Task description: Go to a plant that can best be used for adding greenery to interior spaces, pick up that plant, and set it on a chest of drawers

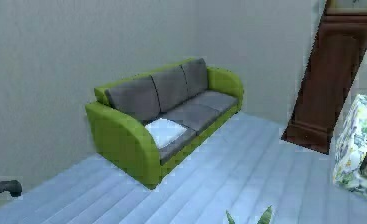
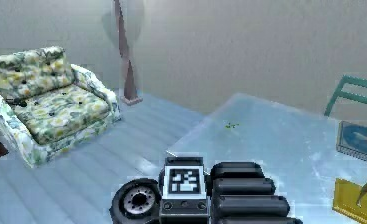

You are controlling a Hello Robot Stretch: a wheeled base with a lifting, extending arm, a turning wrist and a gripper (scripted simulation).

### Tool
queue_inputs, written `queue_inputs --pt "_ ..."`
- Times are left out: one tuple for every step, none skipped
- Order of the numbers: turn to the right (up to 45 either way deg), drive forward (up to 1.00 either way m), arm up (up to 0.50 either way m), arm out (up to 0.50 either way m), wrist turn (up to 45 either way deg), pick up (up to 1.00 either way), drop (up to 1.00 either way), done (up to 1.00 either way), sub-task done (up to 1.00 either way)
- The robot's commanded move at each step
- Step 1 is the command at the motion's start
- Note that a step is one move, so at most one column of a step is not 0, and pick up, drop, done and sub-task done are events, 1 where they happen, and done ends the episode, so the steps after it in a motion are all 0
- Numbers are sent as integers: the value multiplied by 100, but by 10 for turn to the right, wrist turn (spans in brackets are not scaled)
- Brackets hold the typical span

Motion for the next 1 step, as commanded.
queue_inputs --pt "-450 0 0 0 0 0 0 0 0"
